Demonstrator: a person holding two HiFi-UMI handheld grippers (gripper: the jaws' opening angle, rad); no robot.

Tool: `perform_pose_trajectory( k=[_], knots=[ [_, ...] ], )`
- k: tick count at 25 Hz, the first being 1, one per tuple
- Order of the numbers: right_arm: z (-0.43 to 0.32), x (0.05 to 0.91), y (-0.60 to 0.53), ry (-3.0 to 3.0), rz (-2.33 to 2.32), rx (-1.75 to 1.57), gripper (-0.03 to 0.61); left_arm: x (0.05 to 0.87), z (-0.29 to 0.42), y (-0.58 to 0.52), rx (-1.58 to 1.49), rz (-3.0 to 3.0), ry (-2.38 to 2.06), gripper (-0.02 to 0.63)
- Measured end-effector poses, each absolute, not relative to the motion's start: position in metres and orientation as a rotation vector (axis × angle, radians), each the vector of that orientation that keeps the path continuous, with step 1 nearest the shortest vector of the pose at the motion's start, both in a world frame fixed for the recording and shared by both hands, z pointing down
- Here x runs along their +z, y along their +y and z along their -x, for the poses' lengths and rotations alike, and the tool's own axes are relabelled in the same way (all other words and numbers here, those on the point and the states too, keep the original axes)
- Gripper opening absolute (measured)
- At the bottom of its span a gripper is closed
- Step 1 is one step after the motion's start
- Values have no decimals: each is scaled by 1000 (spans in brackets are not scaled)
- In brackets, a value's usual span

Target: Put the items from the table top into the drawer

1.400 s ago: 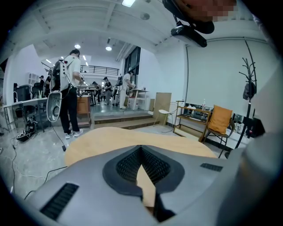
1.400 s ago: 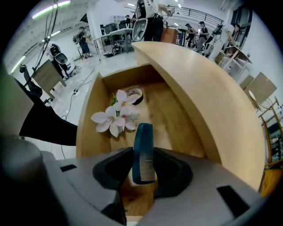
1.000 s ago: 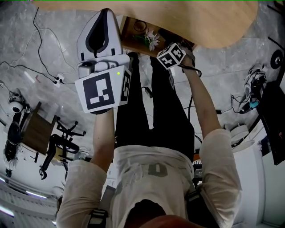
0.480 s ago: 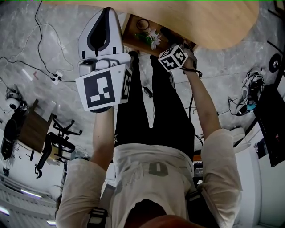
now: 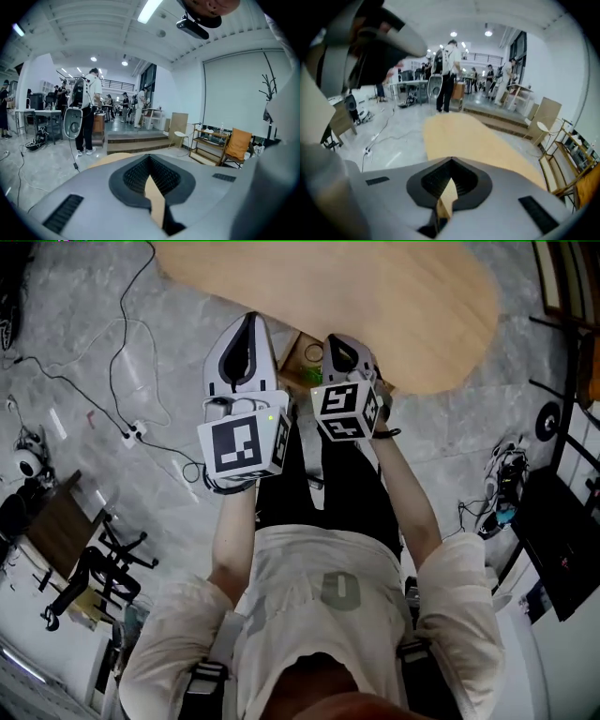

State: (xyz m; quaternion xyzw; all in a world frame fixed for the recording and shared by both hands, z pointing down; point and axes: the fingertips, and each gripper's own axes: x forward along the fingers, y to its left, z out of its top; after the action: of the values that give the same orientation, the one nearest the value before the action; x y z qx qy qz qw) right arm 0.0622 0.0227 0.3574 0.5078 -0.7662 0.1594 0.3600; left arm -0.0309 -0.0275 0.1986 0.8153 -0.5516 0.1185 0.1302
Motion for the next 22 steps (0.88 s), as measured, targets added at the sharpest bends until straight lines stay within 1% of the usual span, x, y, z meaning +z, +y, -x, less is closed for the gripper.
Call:
perform_pose_trajectory(
  k=[4, 8, 11, 13, 16, 22],
  knots=[
    [-50, 216, -13, -2109, -1492, 295, 5, 131, 52, -12, 258, -2325, -1676, 6],
    [-68, 96, -8, -2210, -1628, 205, 5, 60, 45, 13, 153, -2317, -1734, 6],
    [-72, 25, 7, -2292, -1702, 121, 5, 16, 44, 29, 50, -2334, -1777, 6],
    [-71, -6, 24, -2344, -1737, 87, 5, -1, 42, 43, 50, -2376, -1794, 6],
    [-67, -30, 47, -2403, -1751, 28, 5, -10, 37, 60, 77, -2417, -1807, 6],
    [-65, -32, 72, -2439, -1723, 0, 5, -18, 31, 73, 82, -2451, -1821, 6]
  ],
)
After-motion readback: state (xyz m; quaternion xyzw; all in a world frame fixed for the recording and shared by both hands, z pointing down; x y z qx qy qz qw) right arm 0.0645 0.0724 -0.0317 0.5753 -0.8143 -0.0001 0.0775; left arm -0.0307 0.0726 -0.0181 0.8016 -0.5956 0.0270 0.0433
